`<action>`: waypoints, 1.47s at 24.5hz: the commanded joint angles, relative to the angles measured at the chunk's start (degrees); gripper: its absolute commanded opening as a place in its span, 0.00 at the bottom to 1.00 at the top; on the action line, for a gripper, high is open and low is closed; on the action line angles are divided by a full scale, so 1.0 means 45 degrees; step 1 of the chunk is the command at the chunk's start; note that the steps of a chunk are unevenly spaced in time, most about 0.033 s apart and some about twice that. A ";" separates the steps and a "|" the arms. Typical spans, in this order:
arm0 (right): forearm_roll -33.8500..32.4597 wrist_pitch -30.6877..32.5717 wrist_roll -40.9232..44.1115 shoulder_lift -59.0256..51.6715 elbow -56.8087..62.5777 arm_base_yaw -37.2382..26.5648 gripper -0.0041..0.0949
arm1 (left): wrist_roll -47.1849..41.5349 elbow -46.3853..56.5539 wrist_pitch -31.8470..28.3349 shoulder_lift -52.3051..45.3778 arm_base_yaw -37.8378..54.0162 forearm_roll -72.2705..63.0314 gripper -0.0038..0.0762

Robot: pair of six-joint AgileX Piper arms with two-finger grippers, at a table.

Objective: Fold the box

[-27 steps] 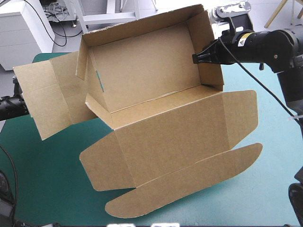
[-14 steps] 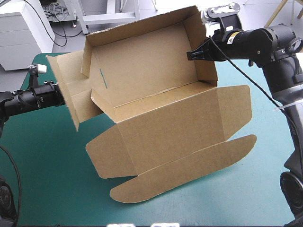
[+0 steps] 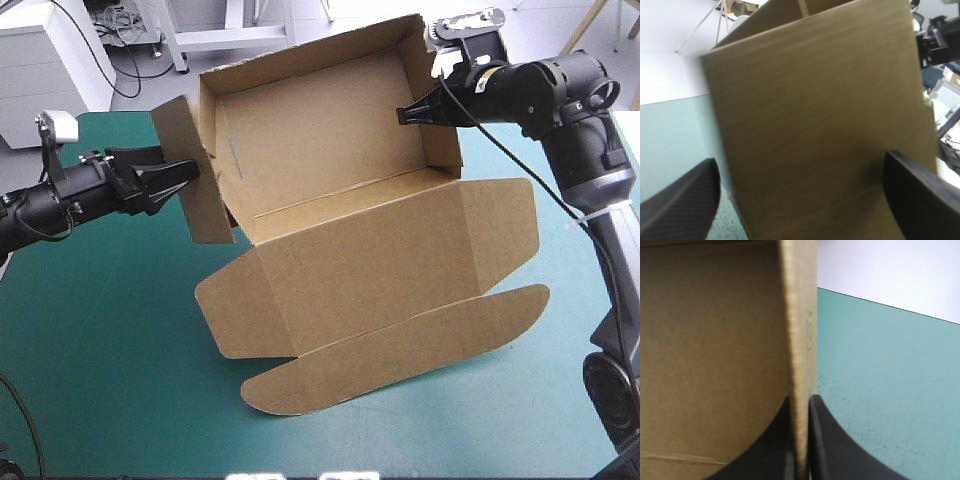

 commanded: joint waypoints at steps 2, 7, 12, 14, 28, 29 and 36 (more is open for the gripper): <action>0.0164 -0.1015 0.0225 -0.0560 -0.0326 -0.0020 0.04 | -0.0416 -0.0348 0.1163 -0.0522 -0.0082 -0.1724 0.82; 0.0164 -0.1015 0.0310 -0.0560 -0.0326 0.0010 0.04 | -0.1131 -0.0348 0.1096 -0.0522 -0.0082 -0.1647 0.82; 0.0275 -0.0836 0.0521 -0.0560 -0.0326 0.0010 0.04 | -0.1621 -0.0444 0.1073 -0.0551 -0.0322 -0.1315 0.82; 0.0275 -0.0836 0.0557 -0.0560 -0.0326 0.0094 0.04 | -0.2631 -0.0908 -0.0120 -0.0656 -0.1184 0.0784 0.82; -0.3816 -0.1225 0.3182 -0.0585 -0.0326 0.2690 0.04 | -1.2499 -0.2969 -0.6531 -0.0896 -0.7003 1.1563 0.77; -0.4087 -0.1225 0.3392 -0.0585 -0.0326 0.2858 0.04 | -1.3469 -0.2969 -0.6617 -0.0840 -0.7365 1.2541 0.76; -0.5092 -0.1225 0.4143 -0.0585 -0.0326 0.3760 0.04 | -1.7951 -0.2969 -0.7393 -0.0255 -0.8993 1.7083 0.76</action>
